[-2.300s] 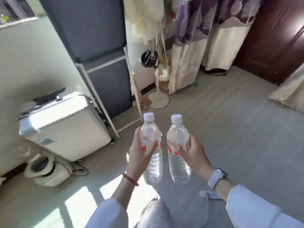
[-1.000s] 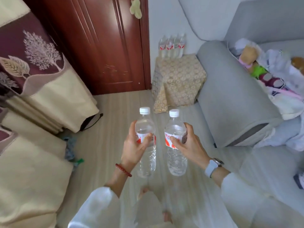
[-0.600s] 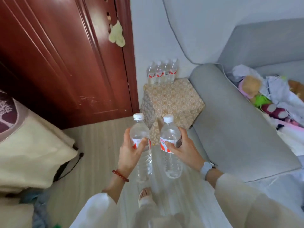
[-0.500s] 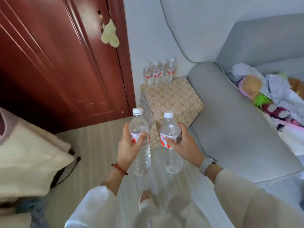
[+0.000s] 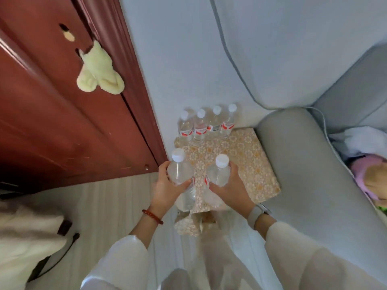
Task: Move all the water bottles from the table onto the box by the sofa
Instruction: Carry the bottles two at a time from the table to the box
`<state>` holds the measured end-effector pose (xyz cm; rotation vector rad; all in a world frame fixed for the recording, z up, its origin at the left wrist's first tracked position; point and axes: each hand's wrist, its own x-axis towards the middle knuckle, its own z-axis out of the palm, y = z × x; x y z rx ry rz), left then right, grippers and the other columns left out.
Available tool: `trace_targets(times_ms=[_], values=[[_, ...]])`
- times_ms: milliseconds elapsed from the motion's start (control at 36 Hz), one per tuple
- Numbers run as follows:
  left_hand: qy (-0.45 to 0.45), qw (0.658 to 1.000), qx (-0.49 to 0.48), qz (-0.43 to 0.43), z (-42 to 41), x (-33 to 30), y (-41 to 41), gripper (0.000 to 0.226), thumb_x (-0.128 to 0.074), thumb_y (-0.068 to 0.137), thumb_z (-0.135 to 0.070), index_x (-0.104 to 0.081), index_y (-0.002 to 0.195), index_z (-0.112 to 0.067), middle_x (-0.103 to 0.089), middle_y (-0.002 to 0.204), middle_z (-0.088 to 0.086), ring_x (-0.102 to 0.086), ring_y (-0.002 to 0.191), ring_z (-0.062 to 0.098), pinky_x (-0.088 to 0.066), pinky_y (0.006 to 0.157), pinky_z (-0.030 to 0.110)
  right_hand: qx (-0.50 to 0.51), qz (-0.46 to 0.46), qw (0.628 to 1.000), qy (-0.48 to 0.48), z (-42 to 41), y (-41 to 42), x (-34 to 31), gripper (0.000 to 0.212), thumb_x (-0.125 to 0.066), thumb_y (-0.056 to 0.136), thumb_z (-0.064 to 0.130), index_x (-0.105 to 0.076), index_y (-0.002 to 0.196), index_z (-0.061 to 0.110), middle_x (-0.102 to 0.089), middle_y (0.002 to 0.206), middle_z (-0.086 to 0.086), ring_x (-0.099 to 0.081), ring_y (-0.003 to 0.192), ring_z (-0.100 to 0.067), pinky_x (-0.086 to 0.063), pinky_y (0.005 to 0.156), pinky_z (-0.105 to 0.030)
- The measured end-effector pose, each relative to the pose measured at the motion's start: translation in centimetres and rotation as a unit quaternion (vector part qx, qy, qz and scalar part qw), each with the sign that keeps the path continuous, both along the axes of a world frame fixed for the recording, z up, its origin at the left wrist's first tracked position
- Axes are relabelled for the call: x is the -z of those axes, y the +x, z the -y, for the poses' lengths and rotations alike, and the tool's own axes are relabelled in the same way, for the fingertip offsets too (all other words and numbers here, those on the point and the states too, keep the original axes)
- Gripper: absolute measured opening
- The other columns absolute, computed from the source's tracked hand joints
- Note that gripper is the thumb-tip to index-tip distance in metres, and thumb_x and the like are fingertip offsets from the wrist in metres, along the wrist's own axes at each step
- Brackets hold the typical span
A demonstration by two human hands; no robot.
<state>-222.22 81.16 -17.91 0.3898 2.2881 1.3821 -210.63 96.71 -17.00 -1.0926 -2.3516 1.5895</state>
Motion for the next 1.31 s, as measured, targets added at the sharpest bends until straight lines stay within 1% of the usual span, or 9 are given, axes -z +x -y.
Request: trace_targets(times_ms=[250, 361, 500, 694, 806, 861, 1000, 1111, 1306], values=[[-0.033, 0.999, 0.013, -0.009, -9.8, 7.3, -8.8, 0.075, -0.084, 0.061, -0.023, -0.040, 0.122, -0.023, -0.051, 0.108, -0.010, -0.049, 0.098, 0.011, -0.038, 0.078, 0.020, -0.042, 0.052, 0.998, 0.012, -8.7, -9.5, 7.5, 0.073, -0.077, 0.066, 0.028, -0.027, 0.119, 0.032, -0.050, 0.112, 0.006, -0.053, 0.100, -0.018, -0.051, 0.076, -0.031], [-0.050, 0.998, 0.022, -0.021, -11.3, 9.9, -11.4, 0.076, -0.083, 0.061, -0.018, -0.040, 0.123, -0.026, -0.053, 0.104, -0.010, -0.049, 0.096, 0.009, -0.035, 0.077, 0.014, -0.039, 0.027, 0.999, -0.003, -10.2, -12.4, 10.3, 0.074, -0.078, 0.066, 0.027, -0.028, 0.120, 0.032, -0.051, 0.112, 0.007, -0.052, 0.103, -0.016, -0.046, 0.079, -0.025], [-0.045, 0.997, 0.026, -0.058, -11.8, 12.1, -12.4, 0.076, -0.083, 0.059, -0.005, -0.047, 0.124, -0.018, -0.039, 0.117, -0.008, -0.039, 0.107, 0.004, -0.032, 0.093, 0.013, -0.026, -0.007, 0.999, -0.025, -10.8, -14.5, 11.9, 0.075, -0.078, 0.066, 0.024, -0.023, 0.114, 0.042, -0.046, 0.106, 0.025, -0.050, 0.097, 0.003, -0.040, 0.074, -0.004], [-0.062, 0.996, 0.044, -0.056, -12.0, 11.9, -12.7, 0.078, -0.081, 0.062, -0.004, -0.044, 0.130, -0.016, -0.038, 0.122, 0.000, -0.043, 0.108, 0.010, -0.042, 0.098, 0.031, -0.066, -0.004, 0.996, -0.056, -10.8, -15.2, 12.5, 0.080, -0.077, 0.070, 0.023, -0.026, 0.132, 0.021, -0.045, 0.130, 0.000, -0.047, 0.118, -0.016, -0.044, 0.098, -0.032], [-0.098, 0.991, 0.054, -0.075, -11.6, 11.6, -13.0, 0.085, -0.082, 0.064, -0.012, -0.036, 0.136, -0.018, -0.045, 0.131, 0.005, -0.044, 0.120, 0.021, -0.043, 0.100, 0.042, -0.082, -0.010, 0.995, -0.050, -11.0, -15.0, 12.2, 0.085, -0.073, 0.073, 0.031, -0.017, 0.137, 0.039, -0.040, 0.129, 0.026, -0.040, 0.119, 0.003, -0.040, 0.093, -0.014], [-0.108, 0.991, 0.050, -0.068, -11.4, 11.4, -13.2, 0.088, -0.081, 0.065, -0.018, -0.032, 0.138, -0.024, -0.047, 0.131, 0.004, -0.041, 0.122, 0.022, -0.042, 0.099, 0.043, -0.093, -0.009, 0.995, -0.025, -11.1, -14.9, 12.0, 0.083, -0.070, 0.076, 0.034, -0.016, 0.138, 0.042, -0.031, 0.125, 0.041, -0.034, 0.118, 0.012, -0.039, 0.093, -0.012], [-0.079, 0.993, 0.064, -0.051, -11.6, 11.0, -13.4, 0.072, -0.078, 0.069, -0.012, -0.043, 0.131, -0.022, -0.050, 0.128, 0.005, -0.049, 0.116, 0.021, -0.047, 0.096, 0.038, -0.095, -0.013, 0.995, -0.017, -11.1, -14.7, 12.3, 0.068, -0.069, 0.077, 0.031, -0.030, 0.132, 0.040, -0.040, 0.130, 0.011, -0.038, 0.125, -0.011, -0.046, 0.098, -0.044], [-0.060, 0.996, 0.057, -0.032, -11.8, 11.0, -13.4, 0.071, -0.076, 0.071, -0.007, -0.043, 0.132, -0.024, -0.048, 0.132, 0.004, -0.049, 0.117, 0.019, -0.047, 0.095, 0.033, -0.061, -0.026, 0.998, -0.022, -11.1, -15.5, 11.9, 0.056, -0.071, 0.073, 0.035, -0.038, 0.116, 0.050, -0.047, 0.117, 0.018, -0.045, 0.116, -0.015, -0.050, 0.090, -0.046], [-0.034, 0.998, 0.051, -0.017, -11.9, 11.1, -13.2, 0.067, -0.074, 0.072, -0.001, -0.046, 0.129, -0.024, -0.048, 0.129, 0.002, -0.048, 0.117, 0.017, -0.047, 0.095, 0.032, -0.040, -0.027, 0.999, -0.001, -10.9, -15.9, 12.0, 0.061, -0.073, 0.073, 0.030, -0.039, 0.124, 0.032, -0.047, 0.120, 0.009, -0.044, 0.116, -0.018, -0.049, 0.091, -0.046]])
